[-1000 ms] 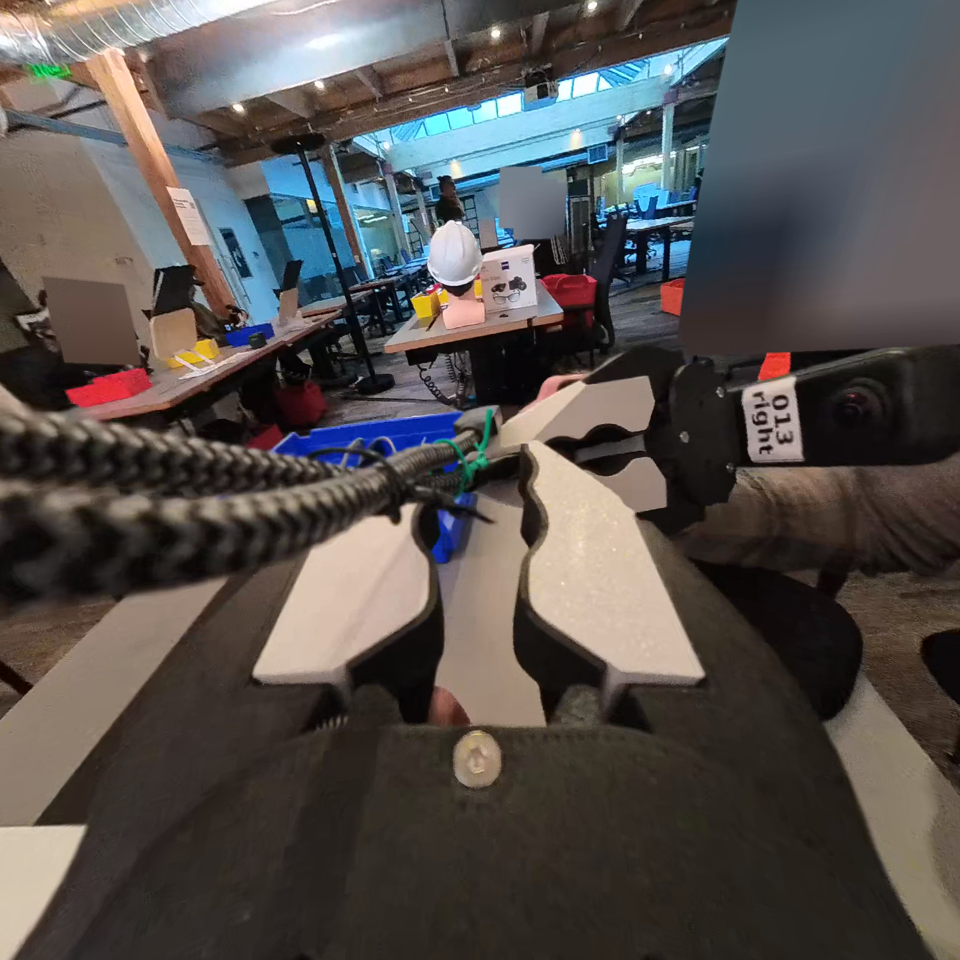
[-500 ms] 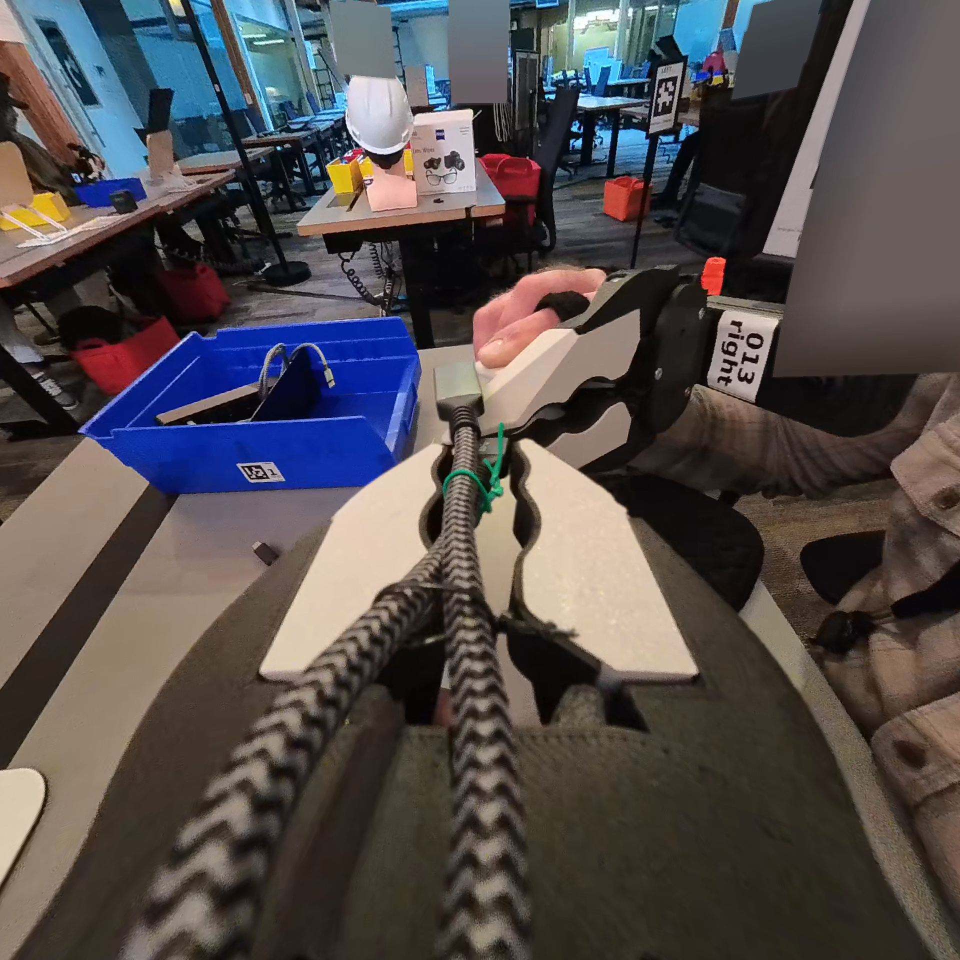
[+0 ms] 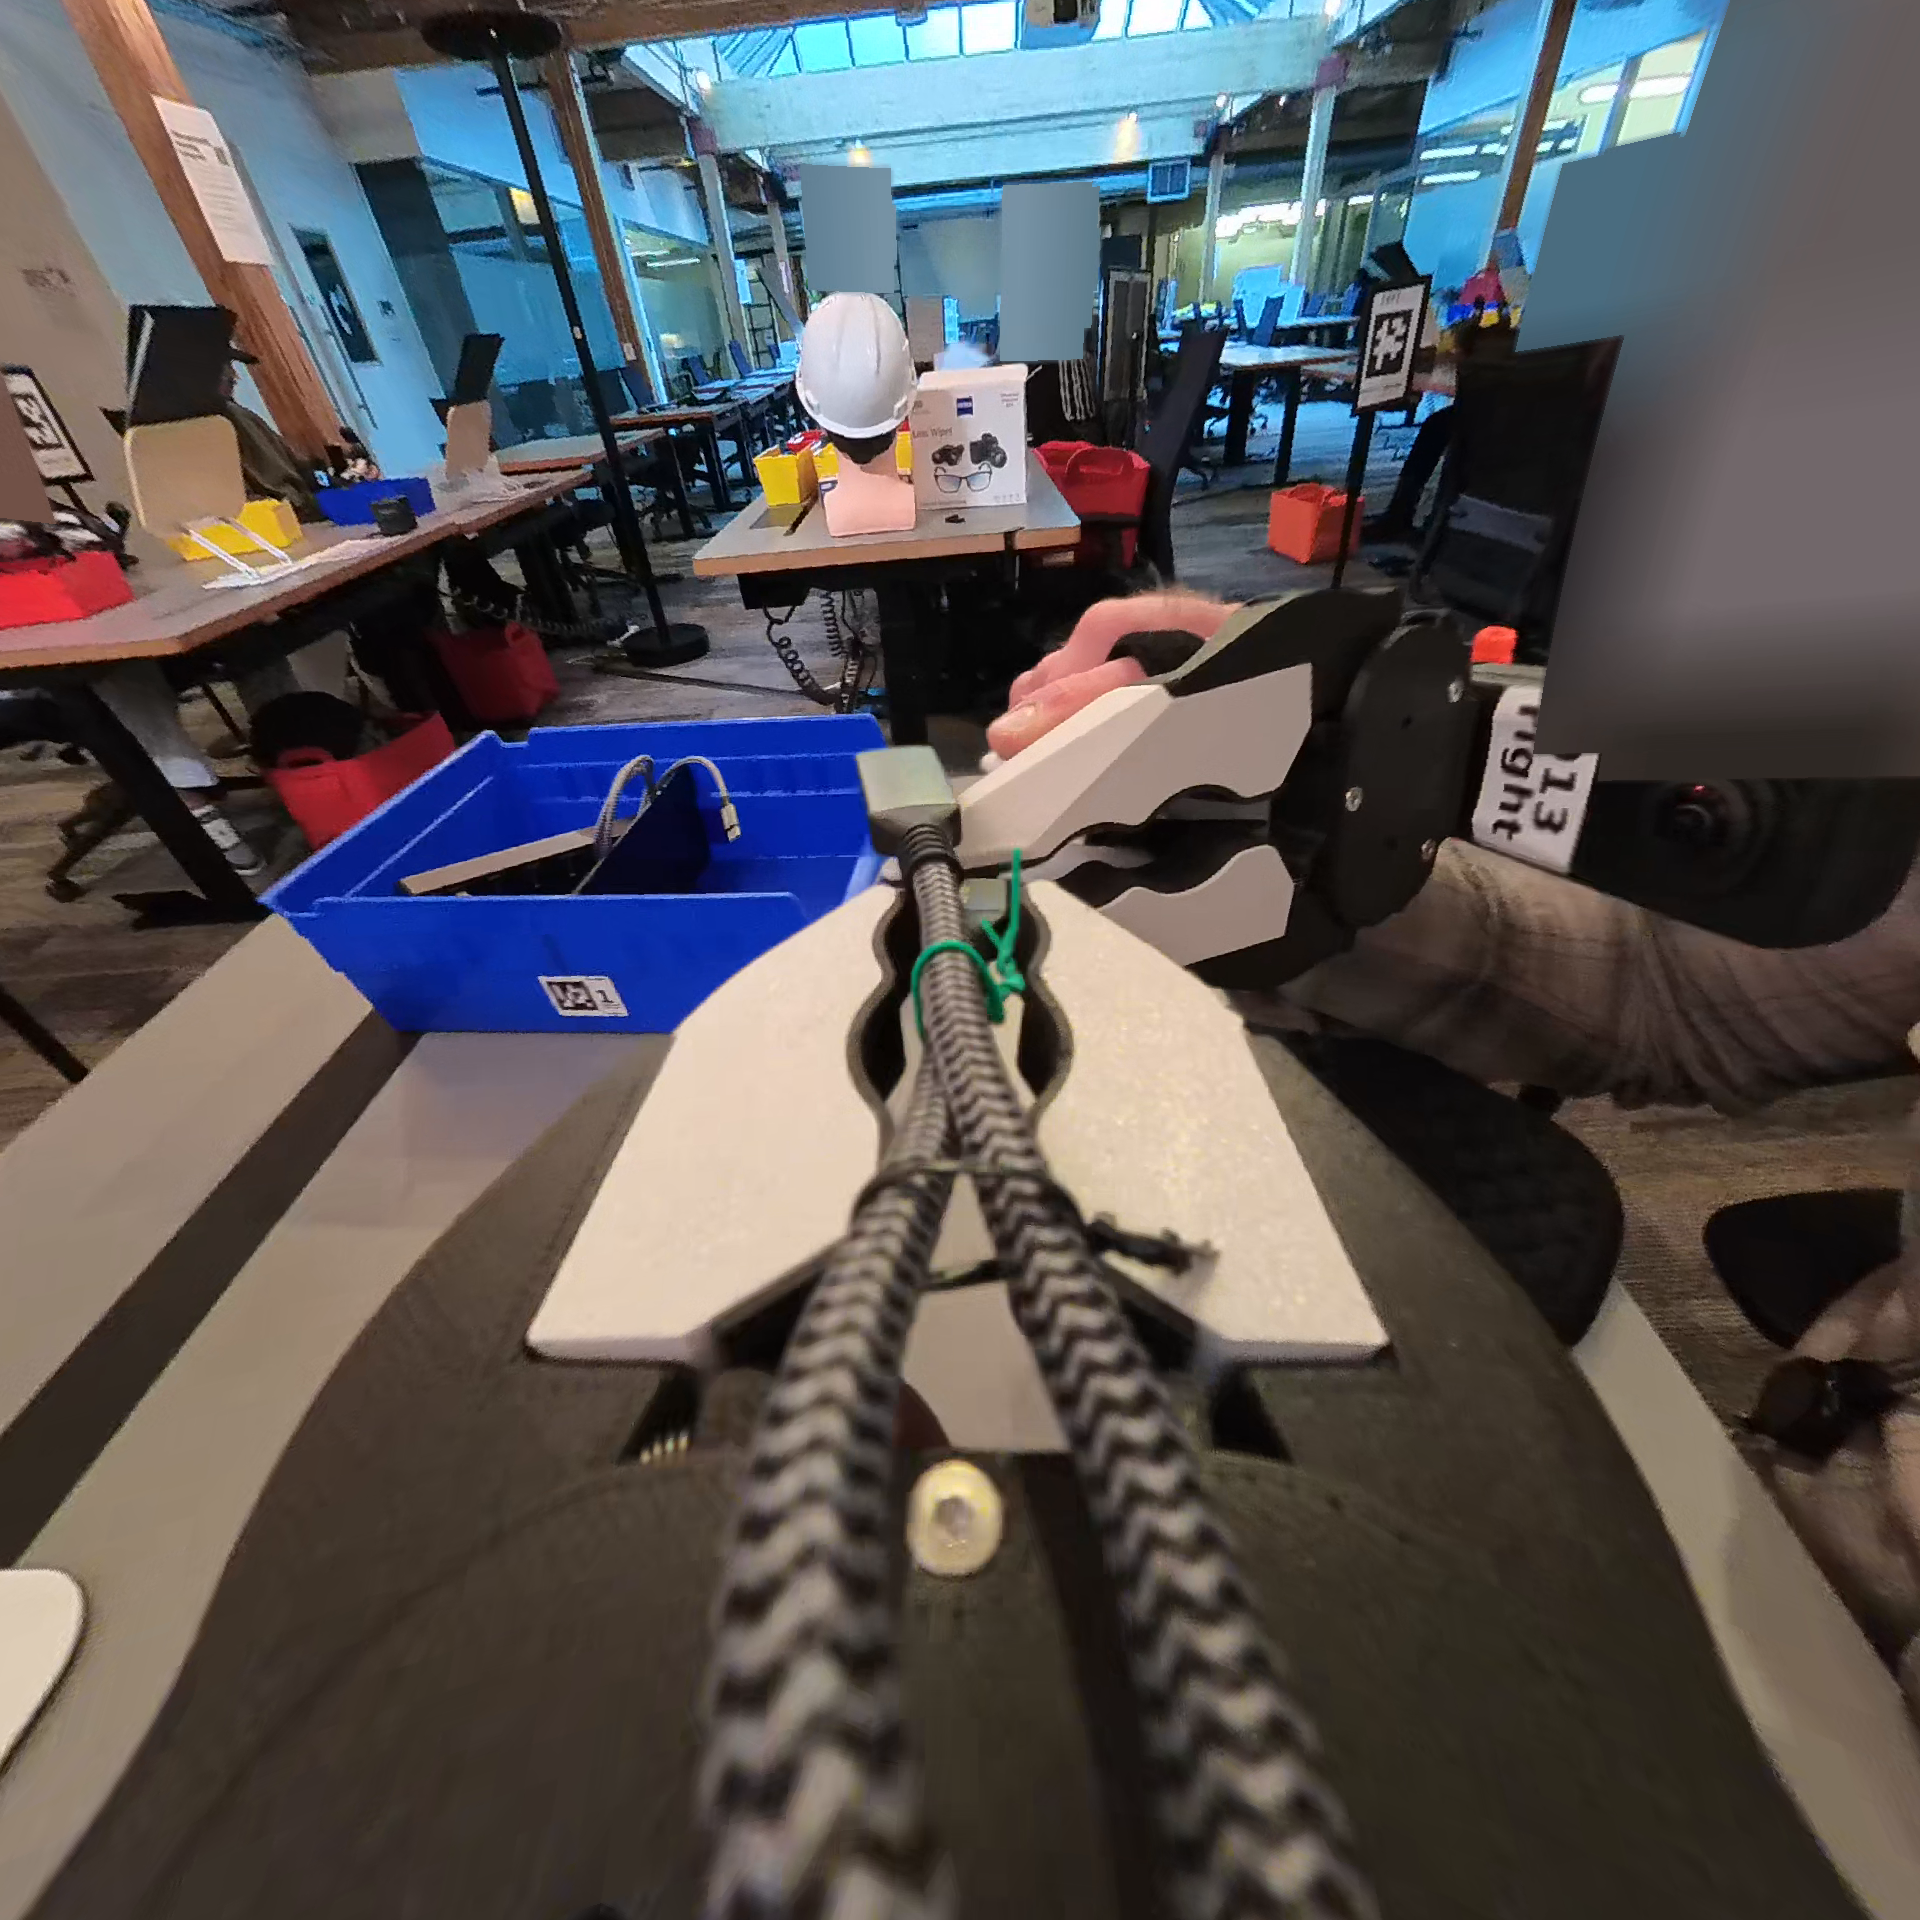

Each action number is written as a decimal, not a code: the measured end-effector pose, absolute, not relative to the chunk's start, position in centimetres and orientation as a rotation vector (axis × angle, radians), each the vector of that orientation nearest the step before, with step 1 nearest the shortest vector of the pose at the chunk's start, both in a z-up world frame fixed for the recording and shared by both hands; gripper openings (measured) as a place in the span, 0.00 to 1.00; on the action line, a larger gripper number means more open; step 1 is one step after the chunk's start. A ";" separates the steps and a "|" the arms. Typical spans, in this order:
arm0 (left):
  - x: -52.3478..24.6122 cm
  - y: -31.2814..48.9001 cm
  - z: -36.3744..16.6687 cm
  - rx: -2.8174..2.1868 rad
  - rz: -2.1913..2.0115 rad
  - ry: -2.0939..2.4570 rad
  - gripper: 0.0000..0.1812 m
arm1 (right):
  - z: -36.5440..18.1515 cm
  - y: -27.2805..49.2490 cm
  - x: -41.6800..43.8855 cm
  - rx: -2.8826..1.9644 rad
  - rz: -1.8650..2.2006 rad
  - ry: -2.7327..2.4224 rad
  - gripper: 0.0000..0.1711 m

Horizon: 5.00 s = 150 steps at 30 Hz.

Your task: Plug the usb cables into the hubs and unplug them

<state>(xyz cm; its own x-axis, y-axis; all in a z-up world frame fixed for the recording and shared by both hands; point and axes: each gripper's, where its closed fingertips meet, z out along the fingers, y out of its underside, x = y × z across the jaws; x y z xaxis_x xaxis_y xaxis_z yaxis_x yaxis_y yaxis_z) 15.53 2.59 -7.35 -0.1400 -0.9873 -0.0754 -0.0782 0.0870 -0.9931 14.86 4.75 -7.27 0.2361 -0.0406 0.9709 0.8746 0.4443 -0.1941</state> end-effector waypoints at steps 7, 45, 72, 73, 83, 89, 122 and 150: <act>15.7 3.3 -7.2 -1.147 -1.201 1.352 0.10 | -7.1 5.1 15.7 -0.937 -0.806 -1.136 0.01; 14.4 4.1 -4.9 -0.833 -0.781 1.263 0.10 | -4.3 1.9 14.2 -1.312 0.452 -0.813 0.09; 12.0 9.9 -3.6 -0.996 -0.747 0.831 0.09 | -5.9 3.8 9.4 -1.362 0.434 -0.572 0.07; 11.9 9.8 -3.4 -0.977 -0.742 0.839 0.09 | -5.6 4.0 9.6 -1.361 0.393 -0.590 0.08; 10.3 8.6 -1.3 -0.800 -0.827 0.872 0.09 | -1.5 3.1 11.1 -1.259 0.317 -0.695 0.23; 10.5 5.4 0.2 -0.809 -1.241 0.925 0.10 | -0.2 4.4 13.0 -1.069 -0.120 -0.929 0.15; 12.5 1.7 -0.9 -0.866 -1.446 1.072 0.09 | -0.9 3.5 11.6 -0.676 -0.890 -1.468 0.03; 5.6 15.2 -0.5 -0.954 -1.185 0.808 0.09 | -29.3 18.9 12.6 -2.256 0.141 -0.967 0.32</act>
